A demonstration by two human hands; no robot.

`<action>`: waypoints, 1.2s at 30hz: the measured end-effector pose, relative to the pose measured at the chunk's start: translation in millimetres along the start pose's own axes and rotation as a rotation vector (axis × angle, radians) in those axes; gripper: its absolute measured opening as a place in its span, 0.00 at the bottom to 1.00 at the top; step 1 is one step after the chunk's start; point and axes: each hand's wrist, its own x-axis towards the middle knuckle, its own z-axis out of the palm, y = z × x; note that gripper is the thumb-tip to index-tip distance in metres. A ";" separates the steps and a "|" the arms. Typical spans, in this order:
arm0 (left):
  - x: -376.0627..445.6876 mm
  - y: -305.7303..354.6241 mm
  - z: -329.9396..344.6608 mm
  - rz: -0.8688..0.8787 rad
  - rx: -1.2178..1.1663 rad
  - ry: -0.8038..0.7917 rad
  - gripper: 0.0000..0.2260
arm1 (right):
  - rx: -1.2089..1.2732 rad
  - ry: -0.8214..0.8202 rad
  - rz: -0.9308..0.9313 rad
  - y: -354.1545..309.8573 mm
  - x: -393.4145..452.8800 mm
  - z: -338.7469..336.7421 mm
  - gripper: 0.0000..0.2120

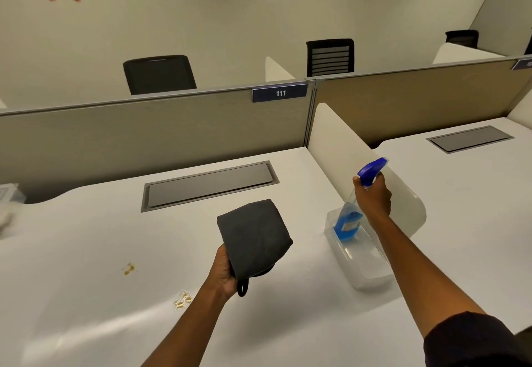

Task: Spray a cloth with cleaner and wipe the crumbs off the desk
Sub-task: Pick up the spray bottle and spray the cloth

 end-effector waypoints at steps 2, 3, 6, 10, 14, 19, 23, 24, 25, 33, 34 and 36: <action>-2.7 7.3 -3.0 0.014 0.008 0.006 0.07 | -0.013 0.015 -0.051 -7.0 -0.6 -2.5 0.28; -3.6 11.2 -4.4 0.018 0.014 0.011 0.07 | -0.017 0.032 -0.084 -12.1 -0.6 -4.8 0.27; -8.2 25.4 -10.3 0.041 0.030 0.015 0.08 | -0.038 0.086 -0.204 -35.7 -2.3 -11.4 0.26; -14.6 45.1 -19.2 0.080 0.026 -0.012 0.08 | -0.062 0.070 -0.333 -73.4 -10.6 -16.9 0.25; -24.5 65.7 -26.3 0.133 0.030 -0.026 0.07 | -0.010 -0.008 -0.447 -111.4 -39.7 -13.3 0.25; -34.1 92.3 -39.7 0.211 0.029 0.009 0.08 | 0.219 -0.355 -0.546 -148.5 -103.6 0.2 0.25; -44.4 113.3 -49.0 0.254 0.045 -0.001 0.08 | 0.365 -0.695 -0.586 -160.8 -165.9 17.0 0.16; -46.3 117.4 -52.6 0.258 0.044 -0.002 0.09 | 0.394 -0.755 -0.589 -160.0 -181.0 22.2 0.14; -48.3 121.2 -55.5 0.261 0.051 0.000 0.10 | 0.412 -0.799 -0.587 -158.3 -196.2 27.5 0.13; -63.8 139.7 -72.6 0.292 0.064 -0.017 0.12 | 0.345 -0.951 -0.550 -132.6 -297.4 63.0 0.30; -65.4 142.2 -74.8 0.296 0.066 -0.007 0.12 | 0.327 -0.960 -0.557 -128.0 -306.3 66.1 0.31; -68.7 147.1 -78.5 0.303 0.071 0.010 0.12 | 0.301 -0.973 -0.550 -120.6 -320.9 71.7 0.33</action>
